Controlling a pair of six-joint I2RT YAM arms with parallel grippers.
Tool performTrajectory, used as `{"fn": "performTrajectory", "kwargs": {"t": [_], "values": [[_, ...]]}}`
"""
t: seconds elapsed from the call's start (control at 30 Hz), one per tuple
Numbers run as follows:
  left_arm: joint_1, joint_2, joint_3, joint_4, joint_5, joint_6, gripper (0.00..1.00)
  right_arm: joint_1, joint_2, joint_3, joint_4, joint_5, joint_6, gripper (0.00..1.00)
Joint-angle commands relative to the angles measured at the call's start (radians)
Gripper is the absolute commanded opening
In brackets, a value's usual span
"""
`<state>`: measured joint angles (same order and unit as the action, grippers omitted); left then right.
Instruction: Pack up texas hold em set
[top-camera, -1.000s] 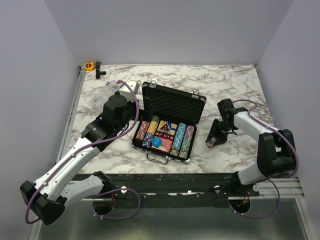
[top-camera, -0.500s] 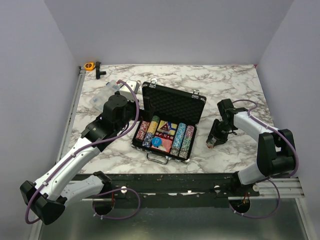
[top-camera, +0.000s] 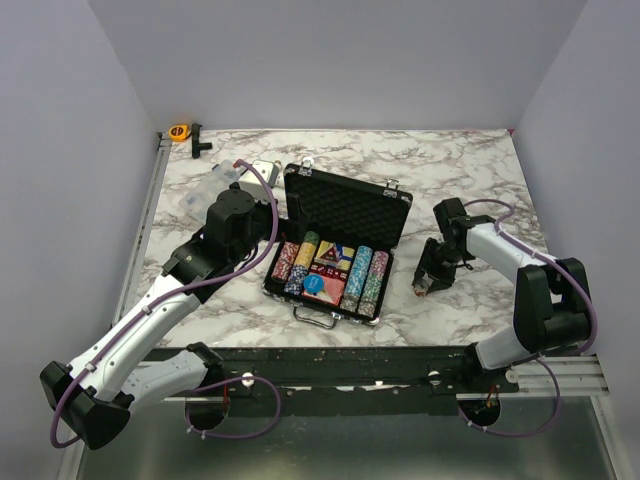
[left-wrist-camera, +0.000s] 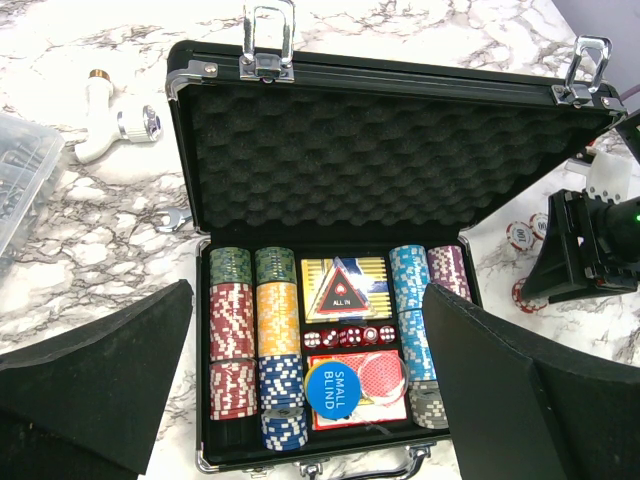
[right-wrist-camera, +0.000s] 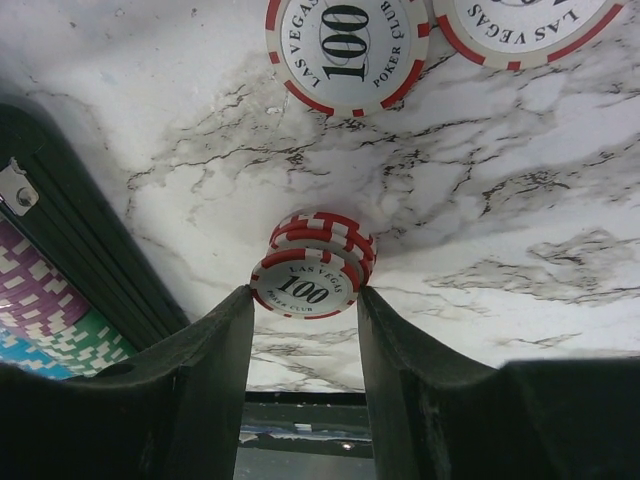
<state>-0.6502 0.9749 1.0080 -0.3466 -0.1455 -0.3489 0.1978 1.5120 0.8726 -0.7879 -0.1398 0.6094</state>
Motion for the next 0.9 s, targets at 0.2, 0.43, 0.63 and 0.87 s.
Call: {"fn": "performTrajectory", "kwargs": {"t": [0.2, 0.43, 0.63, 0.87], "values": [[-0.005, 0.0, 0.035, -0.015, 0.021, -0.009, 0.97, 0.009, -0.034, 0.028, -0.05, 0.044, 0.006, 0.61], [-0.003, -0.002, 0.034, -0.014, 0.021, -0.009, 0.97, -0.004, -0.094, 0.067, -0.033, 0.135, 0.052, 0.7], [-0.004, -0.015, 0.035, -0.016, 0.013, -0.005, 0.97, -0.091, -0.034, 0.107, 0.004, 0.111, 0.084, 0.65], [-0.004, -0.019, 0.035, -0.018, 0.004, 0.0, 0.97, -0.143, 0.111, 0.198, -0.03, 0.007, 0.108, 0.62]]}}
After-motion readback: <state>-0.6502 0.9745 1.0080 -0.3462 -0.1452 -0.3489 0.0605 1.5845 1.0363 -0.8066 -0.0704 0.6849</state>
